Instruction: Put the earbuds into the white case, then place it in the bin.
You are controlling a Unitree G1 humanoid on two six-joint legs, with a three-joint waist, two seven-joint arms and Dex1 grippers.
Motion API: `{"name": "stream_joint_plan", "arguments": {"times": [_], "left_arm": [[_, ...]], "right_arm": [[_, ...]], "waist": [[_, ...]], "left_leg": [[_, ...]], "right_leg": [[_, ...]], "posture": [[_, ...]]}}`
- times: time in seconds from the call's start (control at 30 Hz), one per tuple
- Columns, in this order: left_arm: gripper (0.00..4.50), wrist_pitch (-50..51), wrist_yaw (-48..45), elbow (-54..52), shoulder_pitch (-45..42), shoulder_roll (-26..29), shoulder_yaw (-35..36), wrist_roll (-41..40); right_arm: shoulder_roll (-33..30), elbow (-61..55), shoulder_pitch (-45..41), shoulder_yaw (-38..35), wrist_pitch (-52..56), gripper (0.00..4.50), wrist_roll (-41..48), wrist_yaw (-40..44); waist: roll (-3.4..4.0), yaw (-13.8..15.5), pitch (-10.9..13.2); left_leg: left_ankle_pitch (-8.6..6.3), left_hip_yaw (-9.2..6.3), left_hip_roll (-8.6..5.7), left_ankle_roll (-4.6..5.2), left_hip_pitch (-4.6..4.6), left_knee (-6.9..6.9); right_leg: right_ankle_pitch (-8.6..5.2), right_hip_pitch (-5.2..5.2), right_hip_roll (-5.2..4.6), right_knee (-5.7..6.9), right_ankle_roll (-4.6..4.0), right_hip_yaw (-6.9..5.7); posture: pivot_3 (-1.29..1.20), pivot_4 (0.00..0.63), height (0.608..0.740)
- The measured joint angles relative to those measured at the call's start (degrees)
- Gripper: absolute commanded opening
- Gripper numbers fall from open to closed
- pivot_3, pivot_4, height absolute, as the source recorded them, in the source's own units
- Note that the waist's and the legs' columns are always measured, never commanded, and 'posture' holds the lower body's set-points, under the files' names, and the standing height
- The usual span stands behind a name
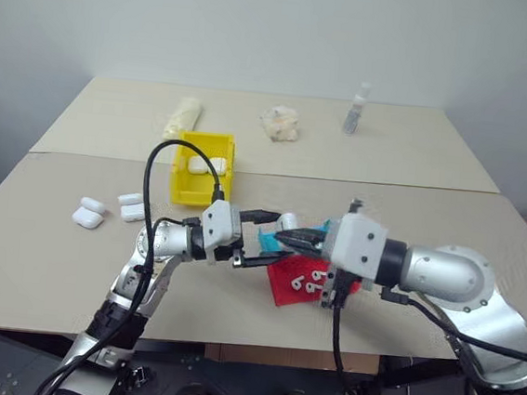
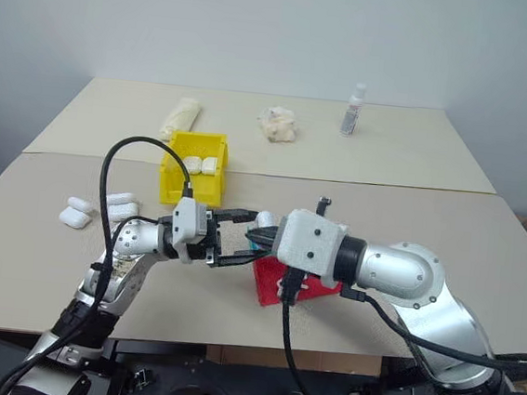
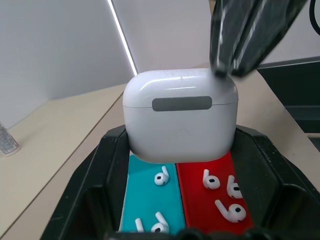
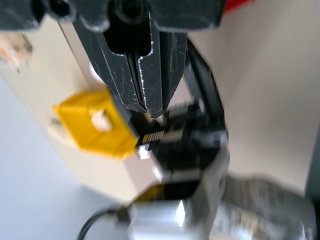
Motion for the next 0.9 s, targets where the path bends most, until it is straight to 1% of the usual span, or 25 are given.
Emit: {"name": "stream_joint_plan", "arguments": {"times": [0.1,0.2,0.33,0.4,0.5,0.57,0.63,0.67,0.73,0.77,0.9], "left_arm": [[2.76,-2.0,5.8,2.2,-1.7,-2.0,1.7,1.8],[2.76,4.5,19.9,7.5,-9.8,-3.2,5.0,7.4],[2.76,11.2,37.0,14.6,-18.4,-3.8,9.5,13.4],[2.76,13.5,43.5,19.9,-21.6,-4.1,10.0,16.4],[2.76,14.2,51.2,27.3,-24.2,-5.5,9.9,19.8],[2.76,14.0,52.9,31.6,-25.1,-5.8,9.2,21.1],[3.49,13.9,51.7,34.3,-25.6,-5.9,9.1,20.9],[3.65,13.9,51.2,35.3,-25.8,-6.0,9.1,20.9],[4.39,13.9,50.5,37.2,-26.6,-6.1,9.0,20.9],[4.45,13.7,50.4,37.7,-26.9,-6.1,9.0,21.0],[4.45,10.5,49.2,37.2,-26.9,-6.0,8.8,20.8]], "right_arm": [[2.3,-0.7,0.1,-6.7,1.2,0.02,5.6,-2.7],[2.3,-0.7,2.3,-10.8,2.8,0.02,7.6,-5.7],[1.4,-0.3,6.5,-10.9,3.7,0.02,7.2,-7.1],[1.3,0.2,8.1,-10.2,3.7,0.02,6.2,-7.5],[1.1,0.7,8.8,-9.0,3.7,0.02,5.2,-7.5],[0.8,0.8,8.8,-8.0,3.7,0.02,4.6,-7.5],[0.3,0.8,9.0,-7.9,3.7,0.0,3.9,-7.5],[0.1,1.0,9.0,-8.0,3.7,0.0,3.8,-7.5],[0.0,1.1,9.5,-8.0,3.7,0.0,3.7,-7.5],[-0.1,1.1,9.9,-8.0,3.7,0.0,3.7,-7.5],[-1.4,1.2,11.4,-8.0,3.7,0.0,3.2,-7.3]], "waist": [[0.0,0.4,0.0],[-0.03,1.2,0.0],[-0.05,1.2,0.0],[-0.05,1.2,0.0],[-0.06,1.2,0.0],[-0.06,1.2,0.0],[-0.06,1.2,0.0],[-0.06,1.2,0.0],[-0.07,1.2,0.0],[-0.07,1.2,0.0],[-0.07,1.2,0.0]], "left_leg": [[-0.01,-0.05,0.0,0.01,-0.03,0.13],[-0.01,-0.13,-0.03,0.02,-0.09,0.29],[-0.06,-0.11,-0.04,0.09,-0.17,0.25],[-0.05,-0.09,-0.05,0.09,-0.2,0.26],[-0.05,-0.08,-0.06,0.08,-0.2,0.28],[-0.05,-0.08,-0.06,0.08,-0.2,0.28],[-0.04,-0.08,-0.06,0.07,-0.21,0.27],[-0.04,-0.07,-0.06,0.07,-0.21,0.27],[-0.04,-0.07,-0.06,0.07,-0.24,0.27],[-0.04,-0.07,-0.06,0.07,-0.24,0.27],[-0.04,-0.07,-0.05,0.07,-0.24,0.27]], "right_leg": [[0.01,0.07,0.0,0.01,0.02,-0.07],[0.08,0.14,0.0,-0.01,0.1,-0.13],[0.08,0.07,0.0,-0.03,0.12,-0.11],[0.08,0.05,0.0,-0.02,0.13,-0.11],[0.09,0.05,-0.01,-0.05,0.14,-0.12],[0.09,0.03,-0.01,-0.05,0.13,-0.12],[0.09,0.02,0.0,-0.05,0.13,-0.12],[0.09,0.02,0.0,-0.05,0.13,-0.12],[0.09,0.02,-0.01,-0.05,0.13,-0.12],[0.09,0.02,-0.01,-0.04,0.13,-0.12],[0.09,0.02,-0.01,-0.04,0.13,-0.12]], "posture": [[0.0,0.15,0.74],[0.0,0.15,0.74],[0.0,0.15,0.74],[0.0,0.15,0.74],[0.0,0.15,0.74],[0.0,0.15,0.74],[0.0,0.15,0.74],[0.0,0.15,0.74],[0.0,0.15,0.74],[0.0,0.15,0.74],[0.0,0.15,0.74]]}}
